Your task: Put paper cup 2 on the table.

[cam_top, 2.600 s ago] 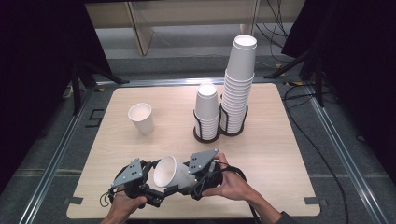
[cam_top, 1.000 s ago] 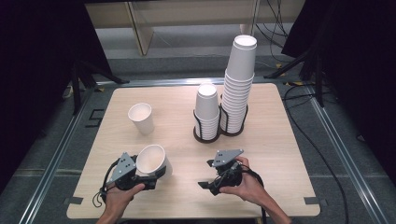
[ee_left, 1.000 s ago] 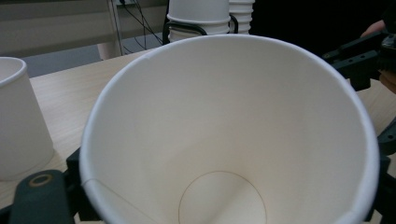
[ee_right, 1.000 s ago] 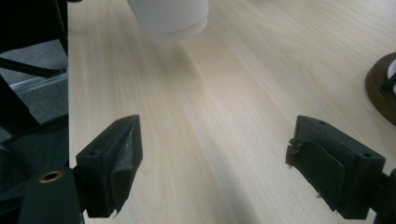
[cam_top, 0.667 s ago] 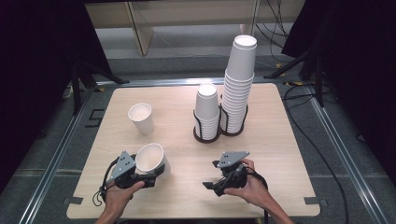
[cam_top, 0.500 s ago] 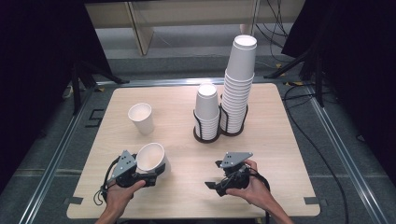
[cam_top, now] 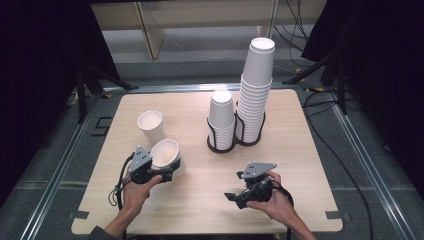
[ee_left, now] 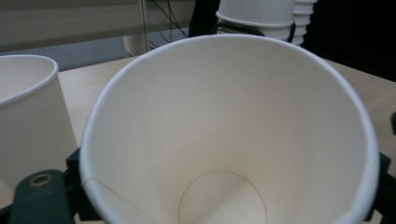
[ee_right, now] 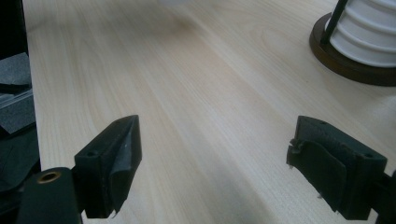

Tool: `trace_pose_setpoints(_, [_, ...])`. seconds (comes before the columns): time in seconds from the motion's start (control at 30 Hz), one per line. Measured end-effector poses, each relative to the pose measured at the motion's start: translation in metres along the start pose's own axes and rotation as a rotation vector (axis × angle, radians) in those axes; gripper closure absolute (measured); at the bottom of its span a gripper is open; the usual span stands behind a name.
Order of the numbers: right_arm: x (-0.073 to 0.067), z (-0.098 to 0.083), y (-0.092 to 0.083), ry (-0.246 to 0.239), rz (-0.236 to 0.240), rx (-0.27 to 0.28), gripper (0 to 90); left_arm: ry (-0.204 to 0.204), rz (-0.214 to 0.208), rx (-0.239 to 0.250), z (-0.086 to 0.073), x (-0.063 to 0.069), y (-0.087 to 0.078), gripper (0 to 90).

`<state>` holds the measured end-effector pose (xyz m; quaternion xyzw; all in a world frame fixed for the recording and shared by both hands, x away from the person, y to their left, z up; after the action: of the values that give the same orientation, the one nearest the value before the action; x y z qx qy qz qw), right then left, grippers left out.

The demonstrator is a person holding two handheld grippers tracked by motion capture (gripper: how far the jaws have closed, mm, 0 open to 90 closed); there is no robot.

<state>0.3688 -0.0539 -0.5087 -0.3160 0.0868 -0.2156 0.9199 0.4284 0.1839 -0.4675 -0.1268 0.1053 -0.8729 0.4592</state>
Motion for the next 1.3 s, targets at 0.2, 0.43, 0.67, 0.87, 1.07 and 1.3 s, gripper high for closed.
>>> trace_pose_setpoints(0.2, [-0.001, -0.003, 0.001, 0.017, 0.008, -0.014, 17.4, 0.011, 0.049, -0.007, 0.008, -0.011, 0.024, 13.8])
trace_pose_setpoints(0.43, [-0.002, -0.004, 0.003, 0.013, 0.011, -0.019, 17.5, 0.006, 0.112, -0.035, 0.012, -0.028, 0.050, 13.8])
trace_pose_setpoints(0.67, [-0.002, -0.006, 0.003, 0.017, 0.018, -0.027, 17.8, 0.013, 0.190, -0.058, 0.013, -0.042, 0.070, 13.8])
trace_pose_setpoints(0.87, [-0.004, -0.006, 0.005, 0.012, 0.024, -0.029, 17.8, -0.007, 0.256, -0.084, 0.011, -0.055, 0.085, 13.7])
trace_pose_setpoints(1.07, [-0.006, -0.006, 0.005, 0.006, 0.033, -0.034, 17.9, -0.031, 0.296, -0.095, 0.009, -0.062, 0.094, 13.6])
trace_pose_setpoints(1.3, [-0.006, -0.006, 0.006, -0.013, 0.031, -0.031, 18.0, -0.020, 0.318, -0.110, 0.005, -0.065, 0.101, 13.3])
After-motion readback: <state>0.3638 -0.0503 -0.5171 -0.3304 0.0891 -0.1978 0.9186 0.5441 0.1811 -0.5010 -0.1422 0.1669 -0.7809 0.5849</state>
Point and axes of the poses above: each handheld gripper's, and its own axes: y roughly forward along the jaws, z roughly out of its top, x roughly to its right, the point moved 9 cm from there along y, roughly forward along the jaws, and after that the axes turned 4 degrees about -y, right-handed, at the moved point
